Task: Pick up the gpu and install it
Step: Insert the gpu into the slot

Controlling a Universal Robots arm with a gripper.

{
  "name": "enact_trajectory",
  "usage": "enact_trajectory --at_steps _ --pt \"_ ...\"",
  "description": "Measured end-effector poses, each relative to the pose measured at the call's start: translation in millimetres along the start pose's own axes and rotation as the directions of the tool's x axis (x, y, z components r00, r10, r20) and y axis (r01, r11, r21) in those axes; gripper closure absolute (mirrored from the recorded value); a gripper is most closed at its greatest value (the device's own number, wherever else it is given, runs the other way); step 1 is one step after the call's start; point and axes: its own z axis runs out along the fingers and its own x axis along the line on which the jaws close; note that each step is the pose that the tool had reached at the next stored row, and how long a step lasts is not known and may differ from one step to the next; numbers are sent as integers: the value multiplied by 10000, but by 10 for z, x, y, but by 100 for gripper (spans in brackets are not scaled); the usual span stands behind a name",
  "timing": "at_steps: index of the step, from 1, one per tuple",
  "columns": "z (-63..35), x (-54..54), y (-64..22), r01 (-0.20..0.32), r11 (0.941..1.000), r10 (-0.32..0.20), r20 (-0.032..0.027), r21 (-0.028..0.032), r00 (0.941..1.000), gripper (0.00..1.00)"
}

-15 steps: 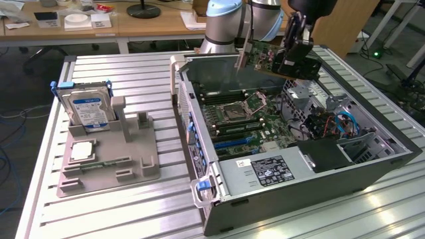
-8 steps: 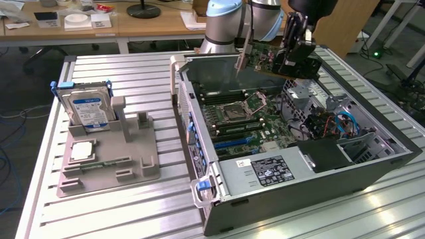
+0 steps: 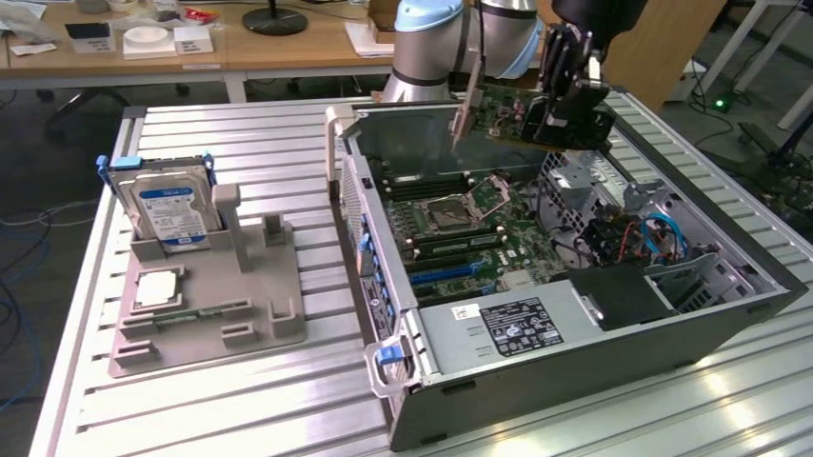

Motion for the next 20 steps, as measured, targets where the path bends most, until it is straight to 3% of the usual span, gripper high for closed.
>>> enact_trajectory --at_steps 8,13,17,20 --pt "2 5 -1 872 9962 -872 -7 -14 9962 72" --pt "13 7 -2 1607 9870 -1607 -4 -26 9870 72" --pt "48 8 -2 2202 9754 -2202 -7 -35 9754 72" --pt "81 8 -3 2318 9728 -2318 -7 -11 9728 72"
